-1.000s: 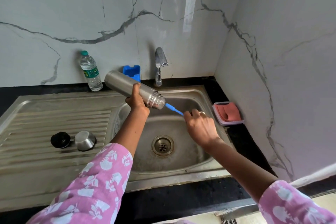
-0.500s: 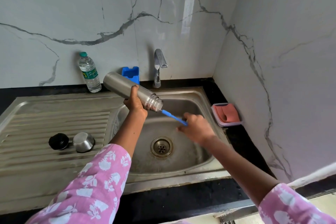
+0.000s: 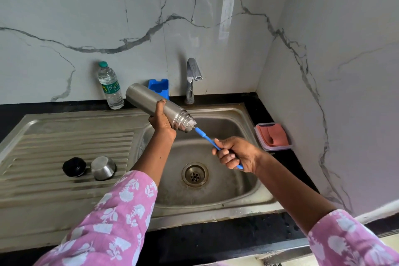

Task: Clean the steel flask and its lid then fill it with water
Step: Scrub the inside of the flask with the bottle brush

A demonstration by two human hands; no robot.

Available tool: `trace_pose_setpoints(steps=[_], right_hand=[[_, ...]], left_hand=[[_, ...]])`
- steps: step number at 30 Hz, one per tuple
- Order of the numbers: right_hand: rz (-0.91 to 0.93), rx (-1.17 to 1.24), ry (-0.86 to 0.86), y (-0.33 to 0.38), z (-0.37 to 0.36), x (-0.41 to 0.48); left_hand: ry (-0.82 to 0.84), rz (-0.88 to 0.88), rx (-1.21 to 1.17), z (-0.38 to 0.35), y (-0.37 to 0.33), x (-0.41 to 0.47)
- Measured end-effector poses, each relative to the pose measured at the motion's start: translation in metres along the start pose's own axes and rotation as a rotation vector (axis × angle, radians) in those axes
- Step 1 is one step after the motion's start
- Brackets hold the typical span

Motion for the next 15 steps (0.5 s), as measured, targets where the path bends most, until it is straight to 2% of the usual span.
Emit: trace_pose_setpoints(steps=[2,5,6,8,9,10,13,15], right_hand=[[0.092,-0.171,-0.092,0.001,-0.004,-0.001],[0.300,-0.628,-0.397,0.005,-0.010,0.002],[0.348,-0.834,-0.532,0.004,-0.008,0.002],[0.535,-1.451,-0.854,0.004,-0.005,0.000],[0.620,-1.737,-0.952,0.000,-0.002,0.001],[0.636,-1.911,-1.008,-0.001,0.000,-0.002],[0.804,-2.092,-1.099,0.002,0.003,-0.006],[0.802,-2.099,-1.025,0.005,-0.006,-0.005]], left_hand=[[-0.002,-0.002,0.011,-0.001,-0.001,0.000],[0.002,0.013,0.027,-0.002,0.001,0.003],[-0.005,0.020,0.044,-0.003,0.001,0.004],[-0.012,0.055,0.087,-0.004,0.002,0.004],[-0.011,0.081,0.110,-0.006,0.002,0.003],[-0.010,0.105,0.124,-0.008,0.002,0.002],[-0.055,0.130,0.108,-0.011,0.002,0.001],[-0.086,0.107,0.087,-0.010,0.004,0.001]])
Point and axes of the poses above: each hand's wrist, its own x-axis towards the middle knuckle, its own z-axis out of the back of the hand, y = z × x, the point moved 3 cm from there along x, towards the middle knuckle, and after that the axes turned 3 degrees about -z, right-handed, at the moved point
